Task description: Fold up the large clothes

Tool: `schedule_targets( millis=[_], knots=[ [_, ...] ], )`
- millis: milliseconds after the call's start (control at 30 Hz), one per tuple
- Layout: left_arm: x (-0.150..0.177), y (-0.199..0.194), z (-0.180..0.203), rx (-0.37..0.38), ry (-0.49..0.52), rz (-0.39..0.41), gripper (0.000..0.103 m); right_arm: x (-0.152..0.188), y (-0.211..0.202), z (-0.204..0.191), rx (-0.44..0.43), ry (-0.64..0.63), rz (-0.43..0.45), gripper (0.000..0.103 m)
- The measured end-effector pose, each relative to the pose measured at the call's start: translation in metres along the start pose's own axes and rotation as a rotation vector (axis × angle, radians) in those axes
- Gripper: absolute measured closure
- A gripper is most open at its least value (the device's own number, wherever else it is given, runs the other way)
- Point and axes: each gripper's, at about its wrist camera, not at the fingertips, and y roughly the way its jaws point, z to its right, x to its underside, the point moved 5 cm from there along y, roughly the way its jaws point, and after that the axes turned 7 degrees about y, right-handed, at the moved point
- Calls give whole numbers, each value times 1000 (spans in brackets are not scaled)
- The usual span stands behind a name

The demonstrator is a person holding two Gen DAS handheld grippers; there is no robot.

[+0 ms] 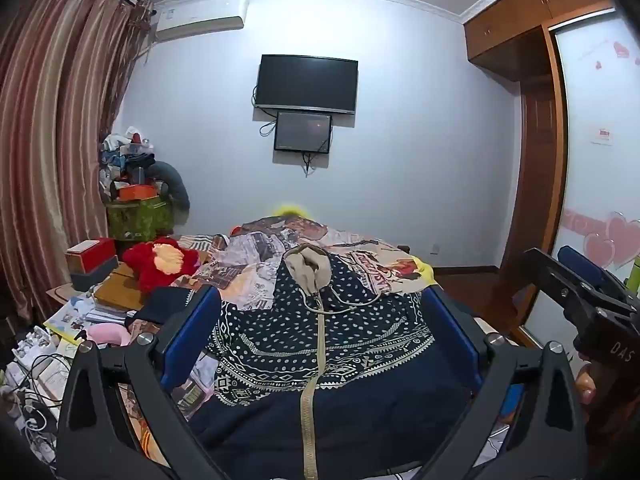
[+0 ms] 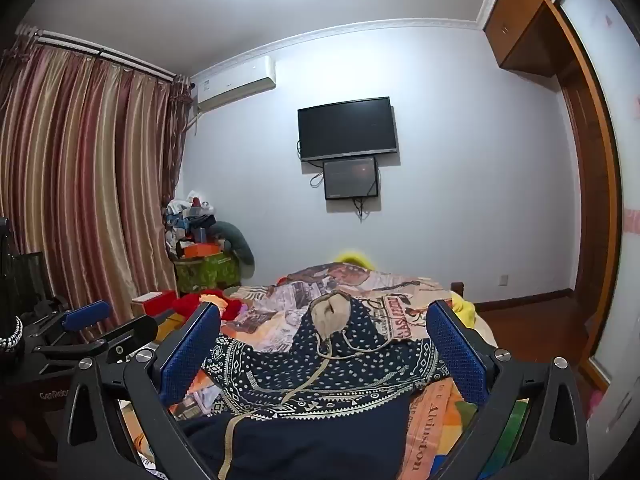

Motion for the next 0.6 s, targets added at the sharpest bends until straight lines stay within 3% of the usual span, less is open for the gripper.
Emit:
schedule_targets(
  millis=[600],
  knots=[
    [6,8,-10,-10,-30,-29,2,3,5,0,25,12,-37,0]
  ],
)
